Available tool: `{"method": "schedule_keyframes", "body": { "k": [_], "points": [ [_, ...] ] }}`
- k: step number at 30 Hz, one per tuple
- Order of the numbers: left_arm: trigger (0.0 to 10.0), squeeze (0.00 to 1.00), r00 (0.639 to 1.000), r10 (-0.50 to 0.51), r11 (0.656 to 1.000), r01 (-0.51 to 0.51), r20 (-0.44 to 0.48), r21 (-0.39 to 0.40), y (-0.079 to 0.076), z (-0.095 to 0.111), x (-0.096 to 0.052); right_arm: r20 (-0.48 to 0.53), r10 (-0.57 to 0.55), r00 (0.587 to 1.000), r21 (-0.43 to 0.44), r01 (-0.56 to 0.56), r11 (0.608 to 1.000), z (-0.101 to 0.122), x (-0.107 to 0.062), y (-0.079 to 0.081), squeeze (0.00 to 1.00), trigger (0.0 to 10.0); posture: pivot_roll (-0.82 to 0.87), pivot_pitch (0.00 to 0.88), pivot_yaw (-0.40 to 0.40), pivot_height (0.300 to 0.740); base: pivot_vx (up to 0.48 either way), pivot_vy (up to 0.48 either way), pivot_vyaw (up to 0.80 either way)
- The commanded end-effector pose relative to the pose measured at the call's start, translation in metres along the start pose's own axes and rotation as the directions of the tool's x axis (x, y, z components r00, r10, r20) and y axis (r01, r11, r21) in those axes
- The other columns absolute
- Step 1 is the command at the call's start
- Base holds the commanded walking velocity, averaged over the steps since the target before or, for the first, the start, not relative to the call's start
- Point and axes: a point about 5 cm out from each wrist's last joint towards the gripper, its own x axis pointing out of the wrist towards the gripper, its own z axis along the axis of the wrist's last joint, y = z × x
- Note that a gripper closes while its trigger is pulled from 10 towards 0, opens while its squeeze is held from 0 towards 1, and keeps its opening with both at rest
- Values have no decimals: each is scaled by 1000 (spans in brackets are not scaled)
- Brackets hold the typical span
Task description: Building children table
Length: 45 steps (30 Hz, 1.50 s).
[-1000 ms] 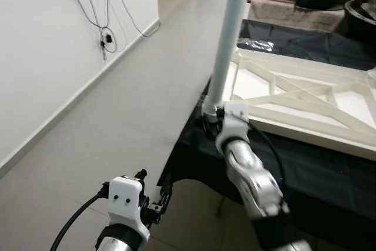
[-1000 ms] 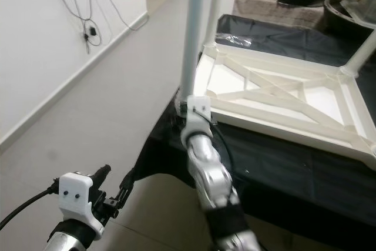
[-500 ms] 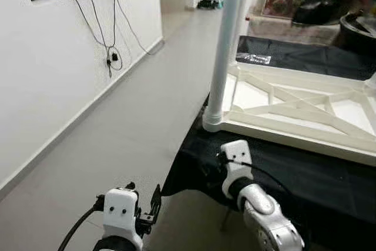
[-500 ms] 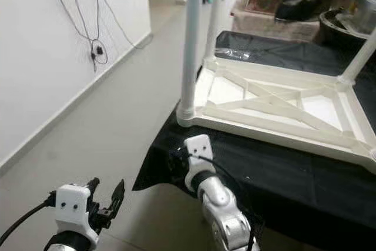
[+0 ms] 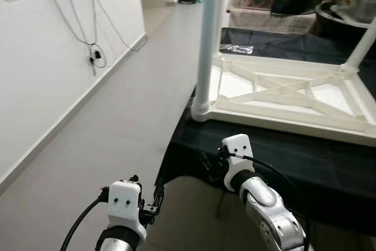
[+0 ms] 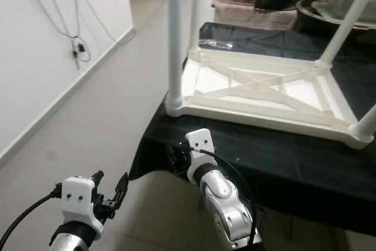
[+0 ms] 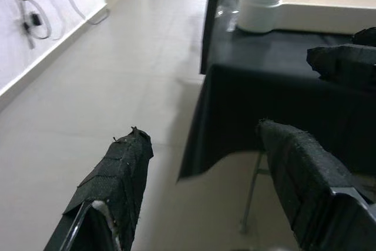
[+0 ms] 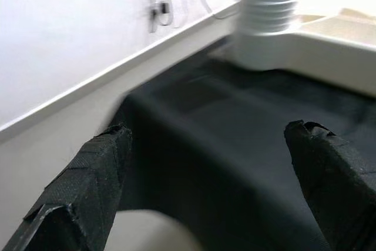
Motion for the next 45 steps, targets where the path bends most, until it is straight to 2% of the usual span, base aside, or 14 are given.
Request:
{"method": "schedule_keyframes", "body": {
  "k": [1, 19, 24, 28, 45],
  "points": [
    [10000, 0, 1000, 18, 1000, -18, -19, 23, 2, -5, 0, -18, 9, 1000, -5, -9, 1000, -5, 1, 2, 0, 10000, 50, 37, -15, 740, 0, 0, 0],
    [10000, 0, 999, 45, 999, -45, 6, 22, 5, -3, 1, -18, 37, 999, -10, -37, 999, -5, 3, 3, 0, 10000, 16, 41, -25, 740, 0, 0, 0],
    [10000, 0, 998, 57, 998, -58, 27, 20, 5, 0, 3, 41, 126, 991, -16, -126, 992, 2, 0, 13, 0, 10000, -19, 27, -9, 740, 0, 0, 0],
    [10000, 0, 998, 60, 998, -61, 25, 21, 5, -1, 4, 45, 139, 989, -25, -138, 990, 2, 0, 15, 0, 10000, -20, 20, -6, 740, 0, 0, 0],
    [10000, 0, 997, 71, 997, -71, 13, 8, 7, -7, 12, 41, 141, 989, -38, -139, 990, -3, 6, 14, 0, 10000, -30, 0, -1, 740, 0, 0, -785]
  ]
}}
